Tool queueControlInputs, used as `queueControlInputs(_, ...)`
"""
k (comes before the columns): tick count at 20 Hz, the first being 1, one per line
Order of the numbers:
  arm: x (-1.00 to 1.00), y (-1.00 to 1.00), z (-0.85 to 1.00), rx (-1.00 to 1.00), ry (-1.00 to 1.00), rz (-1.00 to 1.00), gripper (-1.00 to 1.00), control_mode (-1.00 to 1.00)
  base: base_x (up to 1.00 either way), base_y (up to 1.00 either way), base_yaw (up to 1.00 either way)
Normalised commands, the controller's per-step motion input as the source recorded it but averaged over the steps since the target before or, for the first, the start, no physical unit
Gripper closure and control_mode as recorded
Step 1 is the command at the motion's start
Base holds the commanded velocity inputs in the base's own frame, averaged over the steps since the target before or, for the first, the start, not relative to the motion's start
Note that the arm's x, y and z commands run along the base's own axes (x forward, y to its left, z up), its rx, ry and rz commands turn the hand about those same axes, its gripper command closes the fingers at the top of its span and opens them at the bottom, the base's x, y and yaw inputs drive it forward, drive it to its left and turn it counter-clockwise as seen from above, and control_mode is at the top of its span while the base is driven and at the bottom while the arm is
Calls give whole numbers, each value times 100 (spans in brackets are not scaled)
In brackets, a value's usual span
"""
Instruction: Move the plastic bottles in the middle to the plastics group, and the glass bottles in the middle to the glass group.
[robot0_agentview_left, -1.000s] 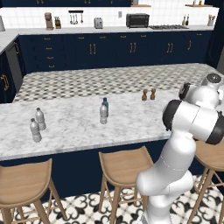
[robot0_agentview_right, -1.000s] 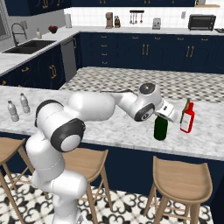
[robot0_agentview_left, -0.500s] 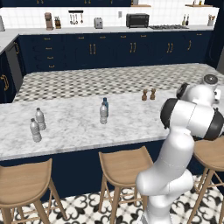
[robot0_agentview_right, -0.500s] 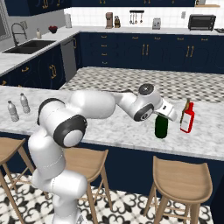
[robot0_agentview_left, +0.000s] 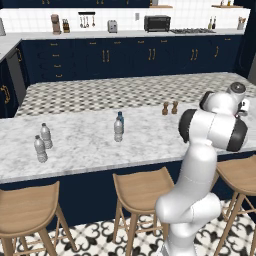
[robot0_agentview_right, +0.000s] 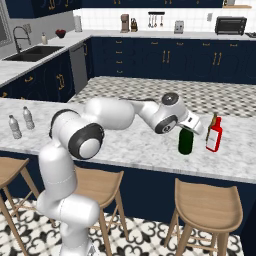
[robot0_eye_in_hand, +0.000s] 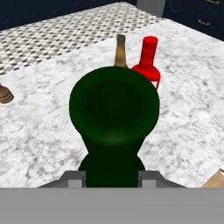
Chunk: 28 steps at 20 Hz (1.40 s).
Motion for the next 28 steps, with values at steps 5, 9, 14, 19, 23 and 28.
queueControlInputs(5,0,-19,0,2,0,0,100,-100,0,0,0)
queueControlInputs(9,1,-15,0,0,0,0,100,-100,0,0,0)
queueControlInputs(14,5,-13,-2,0,0,0,100,-100,0,0,0)
queueControlInputs(19,1,0,-26,0,0,0,100,-100,0,0,0)
queueControlInputs(23,0,0,-41,0,-2,0,100,-100,0,0,0)
queueControlInputs(28,25,0,-2,0,-4,0,100,-100,0,0,0)
